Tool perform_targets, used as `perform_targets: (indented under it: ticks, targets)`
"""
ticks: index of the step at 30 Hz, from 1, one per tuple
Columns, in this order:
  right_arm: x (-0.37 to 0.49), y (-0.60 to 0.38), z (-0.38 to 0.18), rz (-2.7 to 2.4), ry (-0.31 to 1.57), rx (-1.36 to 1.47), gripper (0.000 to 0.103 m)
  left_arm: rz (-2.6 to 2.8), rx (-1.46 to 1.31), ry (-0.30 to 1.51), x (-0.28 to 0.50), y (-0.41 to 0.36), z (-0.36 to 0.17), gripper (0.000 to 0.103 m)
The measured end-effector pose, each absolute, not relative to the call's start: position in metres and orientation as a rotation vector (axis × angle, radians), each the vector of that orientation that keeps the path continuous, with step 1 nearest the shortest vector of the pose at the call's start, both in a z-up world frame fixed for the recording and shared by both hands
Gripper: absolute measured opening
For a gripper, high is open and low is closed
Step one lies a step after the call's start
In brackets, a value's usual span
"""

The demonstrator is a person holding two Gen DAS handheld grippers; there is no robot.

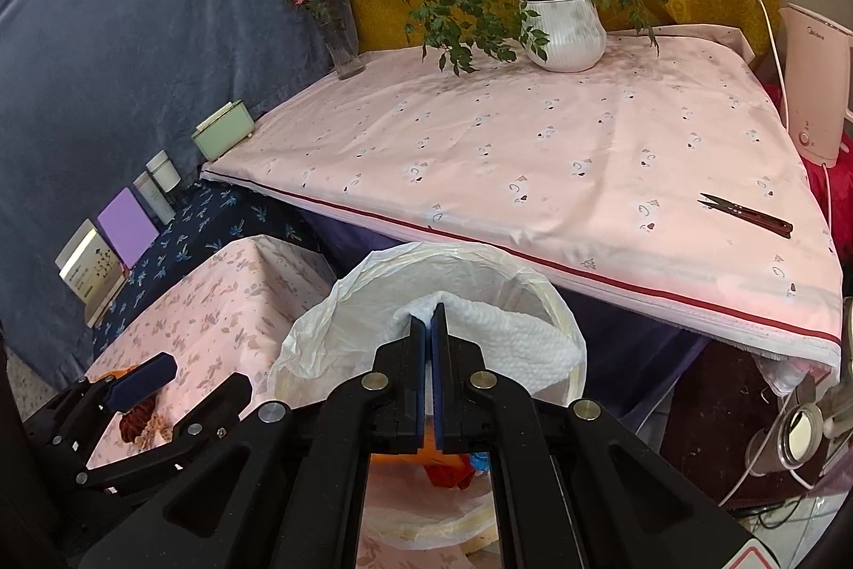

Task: Collect trash
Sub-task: 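Carry the tissue and orange bag over the bin and open both grippers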

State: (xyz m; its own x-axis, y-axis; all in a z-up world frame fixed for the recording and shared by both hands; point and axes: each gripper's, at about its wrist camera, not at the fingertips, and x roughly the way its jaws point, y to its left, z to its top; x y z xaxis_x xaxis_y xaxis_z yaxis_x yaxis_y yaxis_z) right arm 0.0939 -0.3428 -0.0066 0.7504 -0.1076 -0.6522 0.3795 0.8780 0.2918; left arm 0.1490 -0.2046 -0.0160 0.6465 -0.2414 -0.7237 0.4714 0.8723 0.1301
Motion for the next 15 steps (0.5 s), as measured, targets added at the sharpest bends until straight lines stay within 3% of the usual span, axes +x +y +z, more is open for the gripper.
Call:
perform_targets:
  ticks: [9,12,15]
  targets:
    - [0.099,-0.336,-0.005,-0.274,0.674,0.414,0.01,-0.402,0.309,0.764,0.149,-0.198,-0.015,0.067]
    - [0.099,-0.333,-0.004,-0.274,0.674,0.411,0.019,-0.397,0.304,0.762,0.149,-0.196,-0.014,0.067]
    - [0.098,-0.33,-0.002,-0.278,0.661,0.405,0.037,-0.39,0.297,0.764,0.15,-0.191,-0.013,0.067]
